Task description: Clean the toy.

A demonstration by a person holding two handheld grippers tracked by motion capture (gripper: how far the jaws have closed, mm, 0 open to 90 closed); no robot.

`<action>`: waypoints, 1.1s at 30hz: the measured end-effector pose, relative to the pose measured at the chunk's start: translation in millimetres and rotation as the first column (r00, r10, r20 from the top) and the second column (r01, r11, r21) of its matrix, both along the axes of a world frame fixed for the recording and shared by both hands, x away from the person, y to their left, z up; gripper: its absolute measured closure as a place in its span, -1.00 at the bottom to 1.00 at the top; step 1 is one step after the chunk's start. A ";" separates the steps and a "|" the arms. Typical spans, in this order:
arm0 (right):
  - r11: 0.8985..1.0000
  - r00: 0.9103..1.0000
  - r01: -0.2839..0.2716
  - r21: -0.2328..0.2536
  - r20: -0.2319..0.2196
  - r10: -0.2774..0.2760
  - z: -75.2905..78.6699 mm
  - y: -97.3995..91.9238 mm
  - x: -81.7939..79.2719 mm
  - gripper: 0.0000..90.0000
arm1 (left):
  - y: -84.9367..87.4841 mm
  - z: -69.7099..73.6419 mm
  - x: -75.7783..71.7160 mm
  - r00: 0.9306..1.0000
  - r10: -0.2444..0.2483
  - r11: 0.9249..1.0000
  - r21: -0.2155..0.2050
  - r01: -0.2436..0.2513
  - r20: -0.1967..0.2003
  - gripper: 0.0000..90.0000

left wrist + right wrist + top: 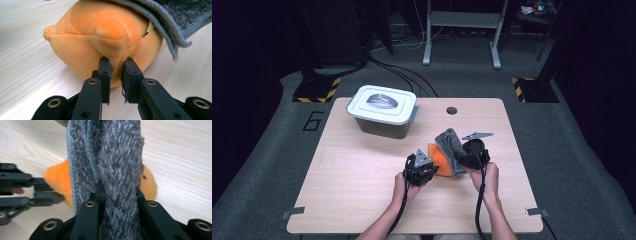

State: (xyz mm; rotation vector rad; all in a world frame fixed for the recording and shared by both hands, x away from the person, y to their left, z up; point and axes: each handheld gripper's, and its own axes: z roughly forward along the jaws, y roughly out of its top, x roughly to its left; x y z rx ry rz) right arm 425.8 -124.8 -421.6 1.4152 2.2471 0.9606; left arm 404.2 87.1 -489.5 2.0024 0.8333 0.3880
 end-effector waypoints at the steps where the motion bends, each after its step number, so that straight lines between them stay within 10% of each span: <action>1: 1.000 1.000 0.014 0.006 -0.002 -0.014 -0.8 -3.9 0.8 0.67 | 0.1 -0.1 0.0 1.000 0.000 1.000 -0.001 0.000 -0.001 0.73; 20: 0.986 0.980 0.164 0.011 -0.113 -0.162 -38.8 -44.8 22.1 0.67 | -0.8 -1.7 -1.4 1.000 0.000 1.000 -0.001 0.000 0.002 0.73; 27: 0.982 0.958 0.188 -0.002 -0.222 -0.184 -66.9 -47.0 34.0 0.67 | -0.4 -1.9 -1.6 1.000 -0.001 1.000 0.003 0.001 0.000 0.73; 33: 0.980 0.964 0.199 0.025 -0.183 -0.191 -57.0 -56.5 27.0 0.67 | 1.6 -1.1 -1.5 1.000 -0.003 1.000 0.005 0.003 -0.003 0.73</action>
